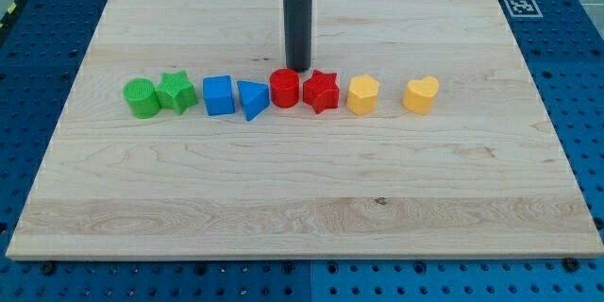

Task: Move your arm to the left

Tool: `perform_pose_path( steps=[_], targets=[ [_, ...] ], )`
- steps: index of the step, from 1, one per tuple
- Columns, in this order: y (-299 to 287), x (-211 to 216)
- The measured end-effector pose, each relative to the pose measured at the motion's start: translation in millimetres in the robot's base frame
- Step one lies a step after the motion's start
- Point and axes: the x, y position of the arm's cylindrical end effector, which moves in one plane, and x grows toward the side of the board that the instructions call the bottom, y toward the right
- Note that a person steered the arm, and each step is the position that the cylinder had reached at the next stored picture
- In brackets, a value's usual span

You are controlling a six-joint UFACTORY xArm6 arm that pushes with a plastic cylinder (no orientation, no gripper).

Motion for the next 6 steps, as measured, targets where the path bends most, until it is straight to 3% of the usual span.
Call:
perform_pose_path(
  steps=[2, 3, 5, 6],
  targets=[
    [1, -23],
    [-25, -128],
    [-106, -110],
    [-196, -114]
  ],
)
